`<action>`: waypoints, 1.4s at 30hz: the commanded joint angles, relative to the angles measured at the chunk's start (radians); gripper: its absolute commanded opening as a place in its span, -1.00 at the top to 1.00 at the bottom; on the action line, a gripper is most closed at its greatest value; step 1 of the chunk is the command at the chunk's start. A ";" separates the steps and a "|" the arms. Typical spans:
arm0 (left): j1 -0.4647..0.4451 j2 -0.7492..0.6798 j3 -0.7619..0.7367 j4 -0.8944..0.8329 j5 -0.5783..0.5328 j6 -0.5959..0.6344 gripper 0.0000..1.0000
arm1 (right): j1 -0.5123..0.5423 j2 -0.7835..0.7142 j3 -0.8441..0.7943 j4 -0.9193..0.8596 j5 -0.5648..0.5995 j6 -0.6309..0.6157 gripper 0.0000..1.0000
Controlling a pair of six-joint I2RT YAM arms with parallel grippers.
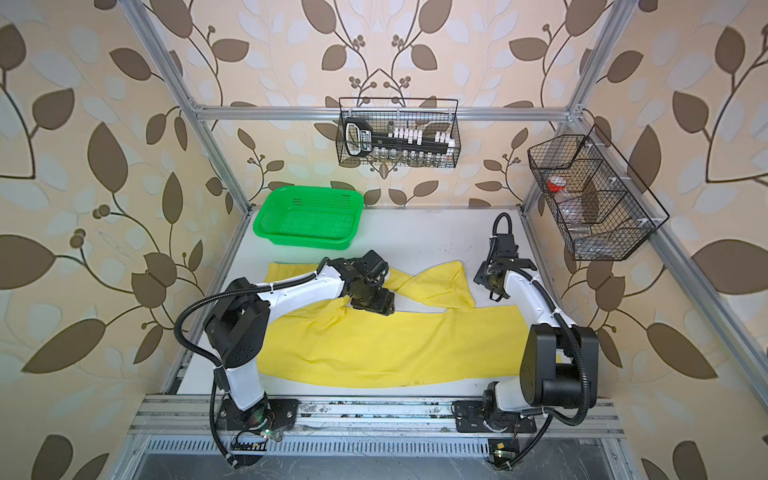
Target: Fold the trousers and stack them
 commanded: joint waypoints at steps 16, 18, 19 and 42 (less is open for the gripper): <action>0.259 -0.145 0.052 -0.161 -0.044 0.086 -0.73 | 0.203 0.231 0.052 0.032 -0.112 -0.502 -0.28; 0.276 -0.150 0.048 -0.163 -0.051 0.089 -0.73 | 0.207 0.259 0.070 0.032 -0.101 -0.509 -0.26; 0.284 -0.152 0.046 -0.166 -0.058 0.089 -0.73 | 0.207 0.274 0.080 0.035 -0.082 -0.514 -0.21; 0.365 -0.066 -0.076 -0.095 -0.064 0.076 -0.69 | 0.119 0.172 0.438 -0.058 0.057 -0.893 1.00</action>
